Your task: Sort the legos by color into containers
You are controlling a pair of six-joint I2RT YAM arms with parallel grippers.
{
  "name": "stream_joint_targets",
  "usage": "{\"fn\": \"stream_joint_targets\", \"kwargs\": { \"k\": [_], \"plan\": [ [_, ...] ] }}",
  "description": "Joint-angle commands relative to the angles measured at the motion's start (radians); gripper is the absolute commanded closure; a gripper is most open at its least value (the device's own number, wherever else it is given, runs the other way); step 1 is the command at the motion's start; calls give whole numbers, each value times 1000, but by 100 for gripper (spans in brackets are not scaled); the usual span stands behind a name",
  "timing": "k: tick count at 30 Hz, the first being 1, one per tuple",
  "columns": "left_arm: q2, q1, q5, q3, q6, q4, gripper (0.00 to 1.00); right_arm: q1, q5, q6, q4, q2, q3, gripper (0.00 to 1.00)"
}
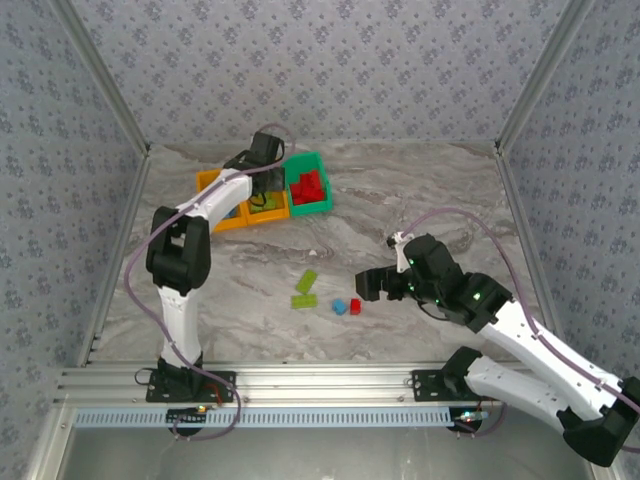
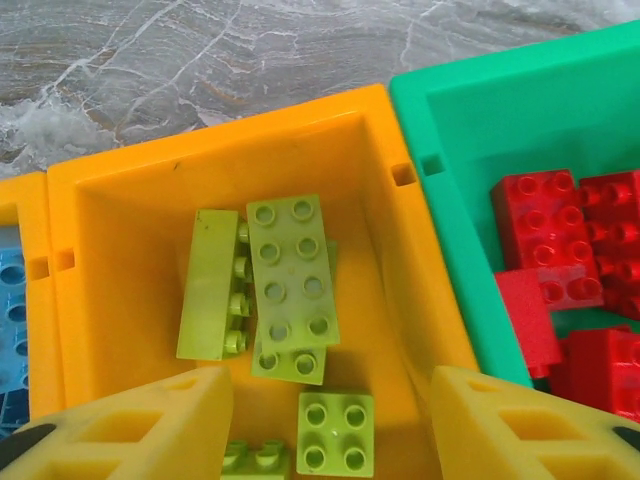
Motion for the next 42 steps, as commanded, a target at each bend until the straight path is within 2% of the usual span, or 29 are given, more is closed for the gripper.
{"fn": "stream_joint_targets", "kwargs": {
  "k": [1,5,9,15,19,21,24,30,35,37,42],
  "plan": [
    [-132,-1,89,-25,-16,-24,45,-4,22,24,-8,-18,13,0],
    [-357,-48,171,-226,-66,19,45,-6,30,16,41,4,8,0],
    [-573,-154,157,-432,-86,17,46,-9,38,11,89,37,5,0],
    [-715,-328,127,-607,-159,-36,46,-17,31,5,125,66,-3,0],
    [-688,-434,81,-665,-191,-37,46,-21,27,17,134,70,-10,0],
    [-640,-456,103,-693,-203,-12,46,-20,23,28,137,65,-16,0],
    [-556,-459,143,-694,-196,7,45,-21,14,33,124,62,-19,0],
    [-401,-461,138,-639,-132,-40,41,-23,29,42,102,36,-28,0],
    [-336,-464,166,-642,-129,-11,38,-25,30,52,111,31,-37,0],
    [-315,-463,166,-643,-129,-4,41,-27,27,52,113,35,-38,0],
    [-271,-464,174,-642,-129,3,59,-29,2,43,112,47,-32,0]
  ]
}}
